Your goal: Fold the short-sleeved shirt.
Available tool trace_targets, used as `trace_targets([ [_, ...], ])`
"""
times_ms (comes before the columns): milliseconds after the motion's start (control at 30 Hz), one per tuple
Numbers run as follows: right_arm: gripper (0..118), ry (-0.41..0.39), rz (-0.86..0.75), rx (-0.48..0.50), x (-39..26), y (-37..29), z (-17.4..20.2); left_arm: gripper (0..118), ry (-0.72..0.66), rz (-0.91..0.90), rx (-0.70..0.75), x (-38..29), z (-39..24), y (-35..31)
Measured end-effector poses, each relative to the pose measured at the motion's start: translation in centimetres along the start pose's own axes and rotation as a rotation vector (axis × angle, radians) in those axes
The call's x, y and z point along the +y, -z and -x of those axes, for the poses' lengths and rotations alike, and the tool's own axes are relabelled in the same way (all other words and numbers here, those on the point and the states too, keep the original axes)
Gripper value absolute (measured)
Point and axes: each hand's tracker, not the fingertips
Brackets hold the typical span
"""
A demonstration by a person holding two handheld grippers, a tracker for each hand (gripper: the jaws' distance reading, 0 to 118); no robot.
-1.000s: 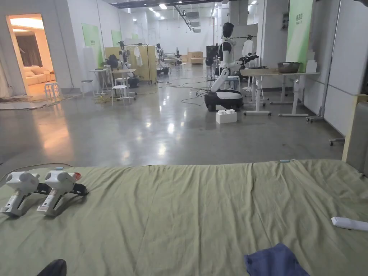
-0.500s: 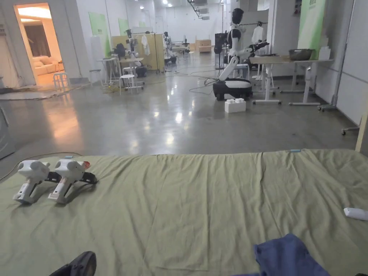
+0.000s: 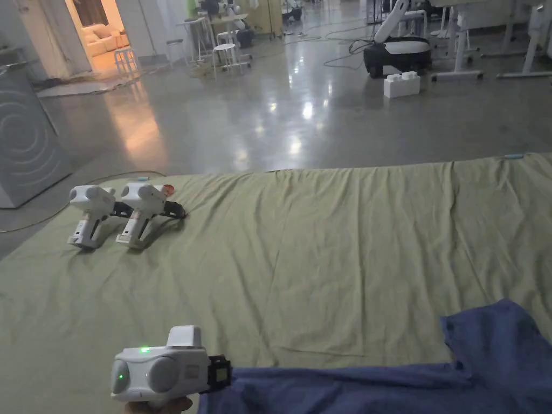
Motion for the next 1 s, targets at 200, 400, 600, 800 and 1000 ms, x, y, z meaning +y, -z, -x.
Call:
trace_targets([
  [200, 0, 0.002, 0.059, -0.045, -0.4, 1.2, -1.1, 24, -0.053, 0.044, 0.001, -0.9, 0.1, 3.6],
  [400, 0, -0.017, 0.087, -0.038, 0.3, 3.5, -1.1, 2, 0.101, 0.092, 0.06, -0.9, -2.8, 4.7],
  [600, 60, 0.007, 0.243, -0.009, 4.7, 14.4, -5.1, 2, 0.08, 0.133, 0.026, -0.3, -1.8, 4.8],
  [800, 79, 0.078, 0.504, -0.103, 5.5, 28.0, -10.8, 2, 0.076, 0.148, 0.008, -0.1, -1.6, 4.7],
  [1000, 78, -0.094, 0.663, -0.217, 2.3, 35.0, -11.3, 3, 0.071, 0.176, -0.02, 0.3, -2.2, 3.7],
])
